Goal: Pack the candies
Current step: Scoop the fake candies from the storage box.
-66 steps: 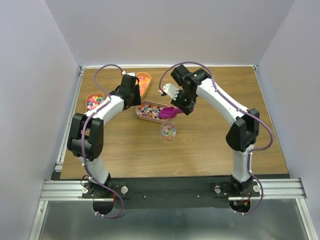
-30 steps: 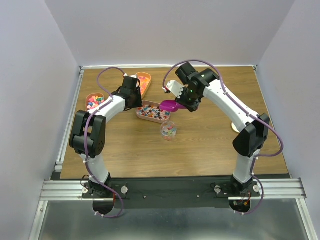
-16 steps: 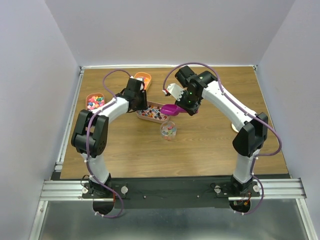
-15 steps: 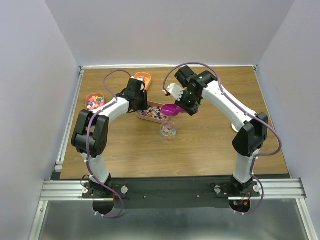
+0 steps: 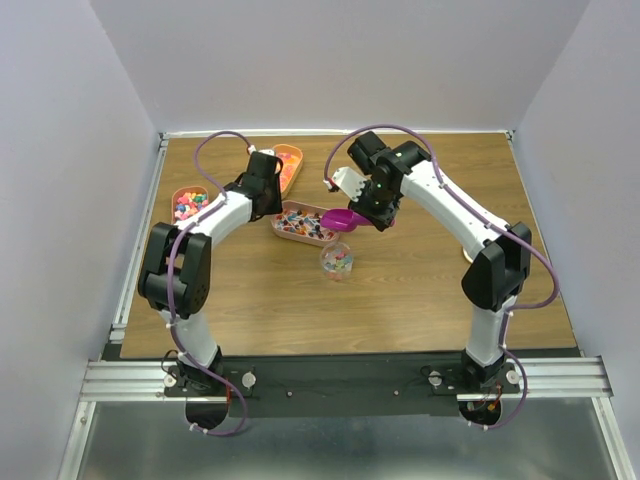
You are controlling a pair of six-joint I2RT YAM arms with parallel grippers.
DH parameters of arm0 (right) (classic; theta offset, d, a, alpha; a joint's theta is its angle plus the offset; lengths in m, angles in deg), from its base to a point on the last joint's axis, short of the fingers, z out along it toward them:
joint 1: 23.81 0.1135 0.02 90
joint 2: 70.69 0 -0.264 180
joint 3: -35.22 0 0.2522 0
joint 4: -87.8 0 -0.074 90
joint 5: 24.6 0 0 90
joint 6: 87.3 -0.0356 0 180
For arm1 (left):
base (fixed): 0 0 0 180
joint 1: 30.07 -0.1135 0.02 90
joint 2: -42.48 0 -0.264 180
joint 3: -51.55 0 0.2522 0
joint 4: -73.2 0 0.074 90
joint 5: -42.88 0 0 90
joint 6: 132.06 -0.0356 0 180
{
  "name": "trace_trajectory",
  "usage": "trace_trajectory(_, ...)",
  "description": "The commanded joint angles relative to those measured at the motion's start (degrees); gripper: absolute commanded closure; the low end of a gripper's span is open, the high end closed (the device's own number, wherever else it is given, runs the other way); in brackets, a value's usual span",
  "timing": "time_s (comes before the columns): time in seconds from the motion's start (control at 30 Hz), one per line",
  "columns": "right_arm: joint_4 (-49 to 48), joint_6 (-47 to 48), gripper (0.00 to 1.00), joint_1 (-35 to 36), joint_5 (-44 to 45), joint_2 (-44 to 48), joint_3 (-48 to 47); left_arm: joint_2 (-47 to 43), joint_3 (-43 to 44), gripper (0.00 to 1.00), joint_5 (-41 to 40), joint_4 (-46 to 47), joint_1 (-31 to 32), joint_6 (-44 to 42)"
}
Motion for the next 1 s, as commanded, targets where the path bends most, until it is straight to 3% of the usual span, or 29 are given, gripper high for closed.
trace_trajectory(0.0, 0.3, 1.1, 0.99, 0.1, -1.8, -1.1, -2.0, 1.6, 2.1, 0.57, -3.2, -2.8, -1.0, -4.0)
trace_trajectory(0.37, 0.3, 1.1, 0.99, 0.1, -2.2, -2.3, -3.0, 5.4, 3.6, 0.60, 4.4, -2.9, -1.0, -4.4)
trace_trajectory(0.63, 0.7, 0.9, 0.99, 0.1, -2.3, -2.4, -2.8, 5.9, 3.5, 0.74, 5.2, -2.8, -0.6, -3.1)
trace_trajectory(0.67, 0.7, 0.6, 0.99, 0.1, -2.4, -2.4, -2.8, 5.7, 3.2, 0.80, 4.9, -2.5, -0.3, -3.0)
trace_trajectory(0.77, 1.2, 0.2, 0.99, 0.1, -2.4, -2.3, -2.6, 4.7, 2.4, 0.83, 4.0, -1.8, 0.7, -1.7)
trace_trajectory(0.8, 1.3, 0.1, 0.99, 0.1, -2.2, -2.2, -2.3, 4.4, 2.2, 0.89, 4.0, -1.6, 1.1, -1.2)
trace_trajectory(0.97, 2.5, -1.1, 0.99, 0.1, -1.1, -2.0, -2.2, 4.6, 2.2, 0.90, 4.0, -1.0, 3.5, 1.0)
